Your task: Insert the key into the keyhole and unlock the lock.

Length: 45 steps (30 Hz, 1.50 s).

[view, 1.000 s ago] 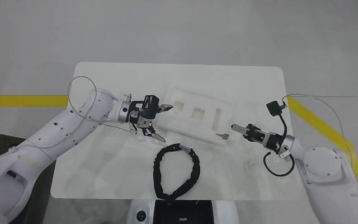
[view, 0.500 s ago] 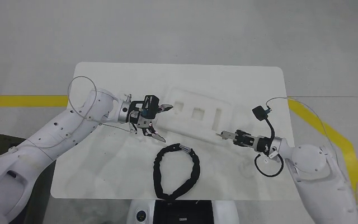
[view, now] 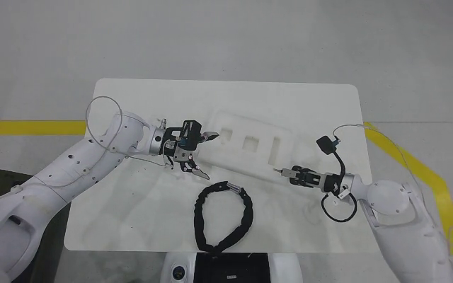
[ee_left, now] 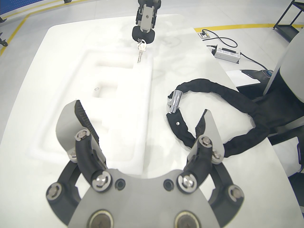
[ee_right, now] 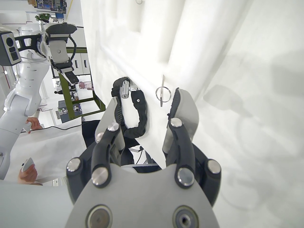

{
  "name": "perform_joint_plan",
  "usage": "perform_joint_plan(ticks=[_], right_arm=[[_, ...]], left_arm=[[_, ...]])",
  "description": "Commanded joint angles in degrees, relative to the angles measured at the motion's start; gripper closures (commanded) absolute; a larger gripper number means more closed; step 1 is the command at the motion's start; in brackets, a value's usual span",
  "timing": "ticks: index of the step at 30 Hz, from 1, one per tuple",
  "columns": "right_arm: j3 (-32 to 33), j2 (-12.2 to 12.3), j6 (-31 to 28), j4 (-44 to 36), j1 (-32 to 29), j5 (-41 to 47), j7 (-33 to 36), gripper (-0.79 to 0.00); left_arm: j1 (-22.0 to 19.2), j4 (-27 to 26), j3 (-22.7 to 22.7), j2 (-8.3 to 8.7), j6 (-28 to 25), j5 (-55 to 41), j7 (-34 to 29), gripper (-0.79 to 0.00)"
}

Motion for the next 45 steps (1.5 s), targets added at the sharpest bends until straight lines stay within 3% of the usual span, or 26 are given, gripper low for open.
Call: perform_joint_plan(ticks=[1,17,23,27,45], right_arm=[[-0.25,0.02,-0.07,0.35,0.23,0.0,-0.15,-0.348],[-2.97,0.16,0.17,2.07,2.19,-1.04,-0.82,-0.212],[-4.14,0.18,0.14,2.55,2.99,-1.48,-0.84,-0.114],[-4.51,0.25,0.17,2.67,3.31,-1.88,-0.96,0.0],[-1.61,1.56,2.55,-3.11,2.69,-9.29,1.3,0.0]], left_arm=[[0.0,0.0,0.0,0.0,0.0,0.0,0.0,-0.785],[0.0,0.0,0.0,0.0,0.0,0.0,0.0,-0.785],[0.0,0.0,0.0,0.0,0.0,0.0,0.0,-0.785],[0.0,0.0,0.0,0.0,0.0,0.0,0.0,-0.785],[0.0,0.0,0.0,0.0,0.0,0.0,0.0,-0.785]])
